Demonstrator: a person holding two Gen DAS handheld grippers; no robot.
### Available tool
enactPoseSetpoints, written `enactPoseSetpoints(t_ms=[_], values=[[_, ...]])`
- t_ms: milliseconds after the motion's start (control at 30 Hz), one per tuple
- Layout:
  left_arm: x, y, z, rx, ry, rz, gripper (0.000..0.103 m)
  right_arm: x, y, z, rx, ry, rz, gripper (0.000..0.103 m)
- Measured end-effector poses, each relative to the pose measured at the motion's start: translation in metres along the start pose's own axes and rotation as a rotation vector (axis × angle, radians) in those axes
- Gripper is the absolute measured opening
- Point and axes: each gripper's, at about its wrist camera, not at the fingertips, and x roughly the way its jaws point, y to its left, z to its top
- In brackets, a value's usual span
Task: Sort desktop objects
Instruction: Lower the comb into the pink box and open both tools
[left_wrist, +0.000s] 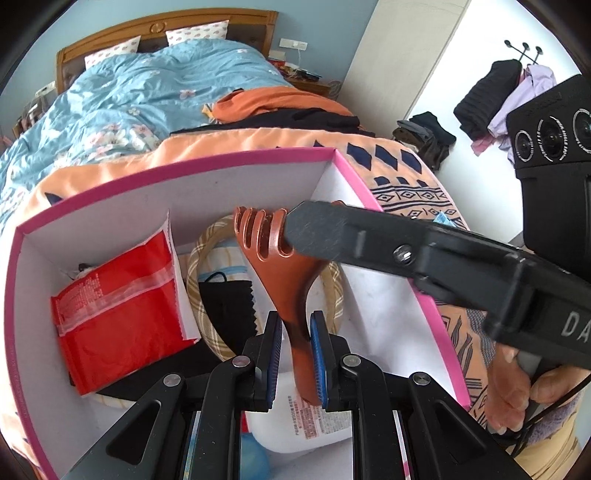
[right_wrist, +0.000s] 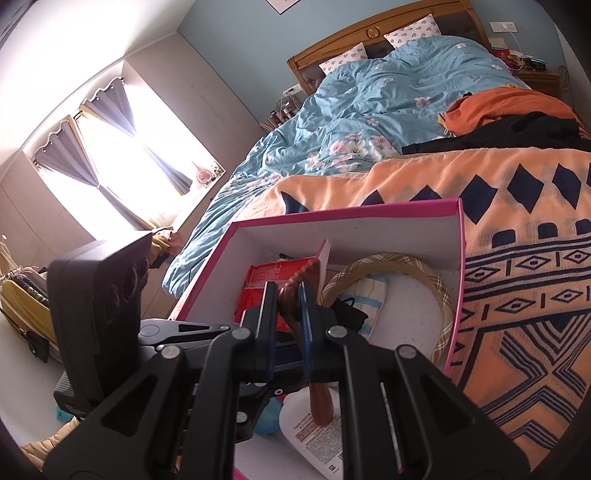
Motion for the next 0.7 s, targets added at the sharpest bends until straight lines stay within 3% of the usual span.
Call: enactPoseSetpoints(t_ms=[533, 700], values=[[0.013, 0.014, 0.015, -0.062, 0.032, 0.056, 0.016, -0.022, -0.006, -0.008, 0.012, -0.053, -0.010, 0.014], [0.015, 0.009, 0.008, -0.028, 0.055, 0.058, 0.016, -0.031, -0.009, -0.017, 0.020, -0.053, 0.003, 0.014]])
